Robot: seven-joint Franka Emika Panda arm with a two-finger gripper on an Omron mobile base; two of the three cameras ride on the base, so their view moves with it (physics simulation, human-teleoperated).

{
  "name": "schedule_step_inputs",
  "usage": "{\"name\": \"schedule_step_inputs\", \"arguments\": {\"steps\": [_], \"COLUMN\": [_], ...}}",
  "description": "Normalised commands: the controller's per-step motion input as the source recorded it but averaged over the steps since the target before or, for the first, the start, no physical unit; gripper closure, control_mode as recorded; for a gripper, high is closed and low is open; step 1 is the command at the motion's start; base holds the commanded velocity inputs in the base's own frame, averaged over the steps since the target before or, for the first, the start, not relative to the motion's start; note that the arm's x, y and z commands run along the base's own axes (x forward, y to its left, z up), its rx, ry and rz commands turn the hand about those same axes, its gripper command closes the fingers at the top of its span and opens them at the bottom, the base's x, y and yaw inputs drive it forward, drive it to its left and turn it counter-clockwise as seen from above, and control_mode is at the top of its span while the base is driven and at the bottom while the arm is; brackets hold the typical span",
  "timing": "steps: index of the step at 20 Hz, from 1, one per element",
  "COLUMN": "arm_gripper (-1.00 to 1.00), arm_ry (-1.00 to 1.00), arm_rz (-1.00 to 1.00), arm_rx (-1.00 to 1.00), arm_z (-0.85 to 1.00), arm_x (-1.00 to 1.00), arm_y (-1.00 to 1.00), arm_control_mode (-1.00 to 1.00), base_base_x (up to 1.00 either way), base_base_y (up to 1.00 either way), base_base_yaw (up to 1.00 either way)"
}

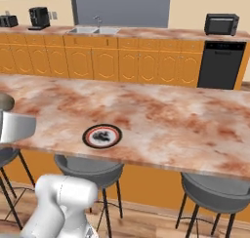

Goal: Transport the fish and mushroom to the fridge. Place the fish on the rack containing meat and place the mushroom on the rack containing the vegetable, ensuring meats and vegetables are on different racks.

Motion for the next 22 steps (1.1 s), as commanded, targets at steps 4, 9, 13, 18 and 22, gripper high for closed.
{"name": "schedule_step_inputs", "arguments": {"steps": [4, 9, 13, 18, 22], "arm_gripper": [1.0, 1.0, 1.0, 1.0, 1.0], "arm_ry": [0.0, 0.0, 0.0, 0.0, 0.0], "arm_rz": [0.0, 0.0, 0.0, 0.0, 0.0], "arm_rx": [0.0, 0.0, 0.0, 0.0, 0.0], "arm_z": [0.0, 0.0, 0.0, 0.0, 0.0], "arm_x": [0.0, 0.0, 0.0, 0.0, 0.0], "arm_y": [0.0, 0.0, 0.0, 0.0, 0.0], "arm_control_mode": [1.0, 1.0, 1.0, 1.0, 1.0], "base_base_x": [-0.24, -0.27, -0.24, -0.22, -0.14], "base_base_y": [1.0, 1.0, 1.0, 1.0, 1.0], "base_base_yaw": [0.18, 0.45, 0.56, 0.58, 0.51]}}
